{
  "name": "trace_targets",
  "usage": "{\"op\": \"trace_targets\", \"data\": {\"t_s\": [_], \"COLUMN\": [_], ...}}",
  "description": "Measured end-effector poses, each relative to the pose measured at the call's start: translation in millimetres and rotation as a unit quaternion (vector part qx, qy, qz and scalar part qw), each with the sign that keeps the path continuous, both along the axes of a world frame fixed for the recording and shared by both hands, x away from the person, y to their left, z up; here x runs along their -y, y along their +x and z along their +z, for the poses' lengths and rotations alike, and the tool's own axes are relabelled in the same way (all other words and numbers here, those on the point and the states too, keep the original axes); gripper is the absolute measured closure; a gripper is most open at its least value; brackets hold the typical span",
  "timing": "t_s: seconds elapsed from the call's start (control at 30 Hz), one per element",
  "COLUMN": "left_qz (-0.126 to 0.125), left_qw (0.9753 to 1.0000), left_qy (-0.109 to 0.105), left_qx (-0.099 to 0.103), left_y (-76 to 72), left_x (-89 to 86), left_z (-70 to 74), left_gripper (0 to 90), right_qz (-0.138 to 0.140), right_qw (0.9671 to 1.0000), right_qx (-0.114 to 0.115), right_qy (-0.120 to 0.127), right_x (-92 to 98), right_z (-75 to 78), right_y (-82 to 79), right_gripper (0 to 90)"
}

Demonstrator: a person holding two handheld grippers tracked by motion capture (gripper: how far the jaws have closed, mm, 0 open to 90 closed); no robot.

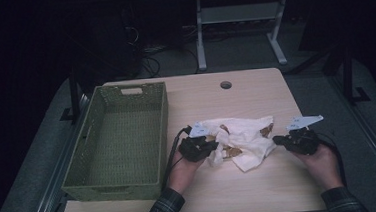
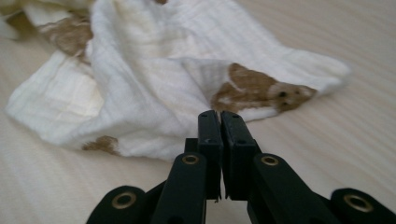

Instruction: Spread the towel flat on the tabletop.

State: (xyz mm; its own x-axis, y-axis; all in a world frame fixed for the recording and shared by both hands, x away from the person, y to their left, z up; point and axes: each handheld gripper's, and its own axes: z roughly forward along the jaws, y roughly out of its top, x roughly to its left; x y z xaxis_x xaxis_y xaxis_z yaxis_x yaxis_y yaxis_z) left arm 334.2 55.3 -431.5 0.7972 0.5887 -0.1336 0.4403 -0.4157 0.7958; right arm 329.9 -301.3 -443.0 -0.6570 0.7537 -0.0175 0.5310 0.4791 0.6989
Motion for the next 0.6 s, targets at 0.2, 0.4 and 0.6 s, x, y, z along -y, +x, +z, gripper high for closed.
{"op": "trace_targets", "data": {"t_s": [0.2, 0.4, 0.6], "left_qz": [0.035, 0.075, 0.110], "left_qw": [0.9994, 0.9968, 0.9925], "left_qy": [-0.004, 0.024, 0.053], "left_qx": [0.006, 0.012, -0.012], "left_y": [2.2, 7.6, 17.6], "left_x": [-7.4, -12.1, -9.4], "left_z": [3.8, 2.1, -14.3], "left_gripper": [87.6, 87.6, 81.0], "right_qz": [-0.029, -0.062, -0.063], "right_qw": [0.9993, 0.9976, 0.9980], "right_qx": [0.025, 0.031, 0.010], "right_qy": [-0.004, 0.000, -0.003], "right_x": [19.3, 37.3, 36.9], "right_z": [8.6, 10.6, -2.0], "right_y": [8.1, 21.5, 38.6], "right_gripper": [87.3, 87.4, 84.0]}}
